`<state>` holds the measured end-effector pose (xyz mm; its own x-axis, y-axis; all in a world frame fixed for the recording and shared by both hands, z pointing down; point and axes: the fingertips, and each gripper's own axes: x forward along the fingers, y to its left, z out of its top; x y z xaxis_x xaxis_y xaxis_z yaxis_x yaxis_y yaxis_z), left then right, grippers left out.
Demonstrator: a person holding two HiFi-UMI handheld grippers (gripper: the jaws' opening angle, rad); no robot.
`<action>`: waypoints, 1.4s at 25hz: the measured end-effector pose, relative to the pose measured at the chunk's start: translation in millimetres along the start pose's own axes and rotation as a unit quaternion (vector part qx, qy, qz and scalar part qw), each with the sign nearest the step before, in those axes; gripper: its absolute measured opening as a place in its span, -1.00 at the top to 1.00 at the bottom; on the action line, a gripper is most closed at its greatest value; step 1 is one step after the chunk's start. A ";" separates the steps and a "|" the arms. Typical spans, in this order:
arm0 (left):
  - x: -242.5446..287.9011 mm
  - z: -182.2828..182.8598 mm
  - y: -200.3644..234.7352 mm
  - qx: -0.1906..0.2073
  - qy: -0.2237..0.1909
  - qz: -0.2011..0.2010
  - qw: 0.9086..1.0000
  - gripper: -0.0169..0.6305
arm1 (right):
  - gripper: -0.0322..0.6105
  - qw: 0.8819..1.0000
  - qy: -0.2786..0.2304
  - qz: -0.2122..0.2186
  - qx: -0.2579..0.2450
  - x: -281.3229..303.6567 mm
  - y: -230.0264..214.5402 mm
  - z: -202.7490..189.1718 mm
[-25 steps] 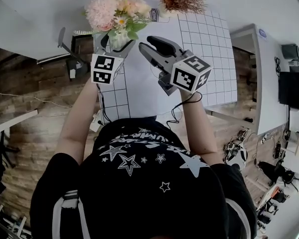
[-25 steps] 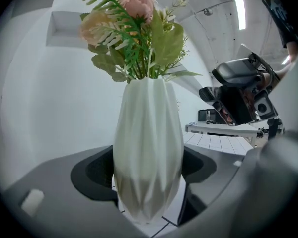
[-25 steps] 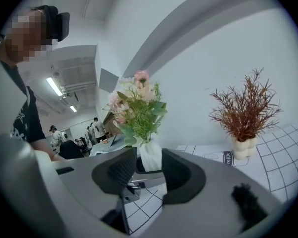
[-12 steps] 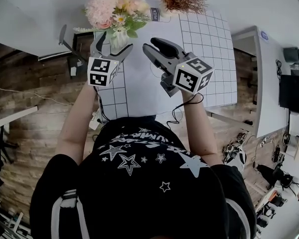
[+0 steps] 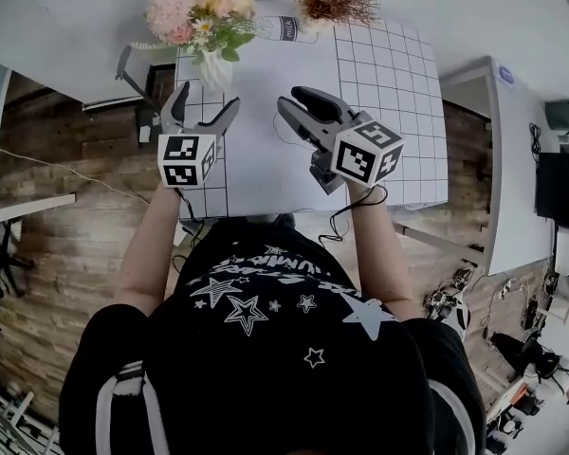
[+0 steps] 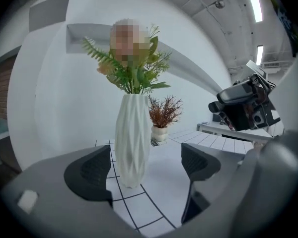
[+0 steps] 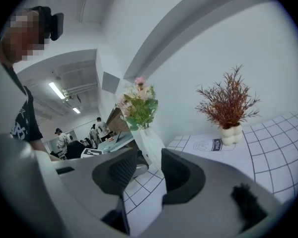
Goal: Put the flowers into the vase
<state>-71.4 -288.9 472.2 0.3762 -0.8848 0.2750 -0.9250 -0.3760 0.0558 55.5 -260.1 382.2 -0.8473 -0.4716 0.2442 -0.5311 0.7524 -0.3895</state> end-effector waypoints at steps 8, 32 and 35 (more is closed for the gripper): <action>-40.3 18.2 -45.5 0.011 -0.014 0.051 0.999 -0.18 | 0.59 0.999 -0.033 0.032 0.019 -53.0 2.6 -9.1; -109.1 25.2 -91.8 0.008 -0.037 0.126 0.991 0.92 | 0.79 0.984 -0.047 0.168 0.038 -81.5 39.5 -56.5; -124.5 22.8 -77.5 0.005 -0.045 0.113 0.993 0.92 | 0.79 0.986 -0.060 0.152 0.042 -69.4 50.8 -52.5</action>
<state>-45.3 -155.9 411.8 0.1637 -0.9677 0.1916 -0.9857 -0.1682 -0.0069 87.4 -165.1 392.0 -0.9588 -0.2840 0.0004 -0.2459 0.8295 -0.5014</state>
